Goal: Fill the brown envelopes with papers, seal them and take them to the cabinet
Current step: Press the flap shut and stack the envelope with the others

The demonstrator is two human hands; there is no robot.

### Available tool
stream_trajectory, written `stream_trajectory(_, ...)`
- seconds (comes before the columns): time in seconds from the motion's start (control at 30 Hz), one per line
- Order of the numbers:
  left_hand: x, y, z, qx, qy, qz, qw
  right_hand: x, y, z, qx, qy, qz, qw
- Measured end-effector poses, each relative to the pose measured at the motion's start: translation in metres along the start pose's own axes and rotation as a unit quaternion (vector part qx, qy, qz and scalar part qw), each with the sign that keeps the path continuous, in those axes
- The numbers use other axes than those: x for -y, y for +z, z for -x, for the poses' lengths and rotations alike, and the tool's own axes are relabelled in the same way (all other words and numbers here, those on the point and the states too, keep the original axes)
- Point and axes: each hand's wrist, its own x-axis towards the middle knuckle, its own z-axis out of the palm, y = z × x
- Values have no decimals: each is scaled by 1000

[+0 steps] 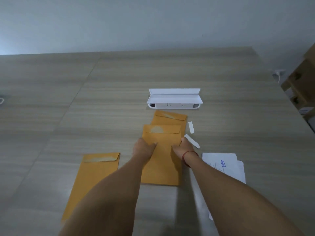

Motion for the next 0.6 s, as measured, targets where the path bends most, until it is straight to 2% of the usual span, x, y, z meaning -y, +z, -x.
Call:
stream_trajectory(0.17, -25, 9, -30, 13, 24, -16, 1000, 3, -7, -25, -88, 21, 26, 996)
stream_trajectory(0.27, -40, 12, -43, -12, 54, -34, 998, 9, -11, -41, -110, 25, 16, 994)
stream_trajectory(0.43, -50, 14, -61, -37, 61, -97, 993, 17, -8, -62, -125, 39, 10, 991)
stream_trajectory(0.6, -50, 20, -66, -28, 51, -108, 992, 27, -7, -77, -112, 52, -8, 992)
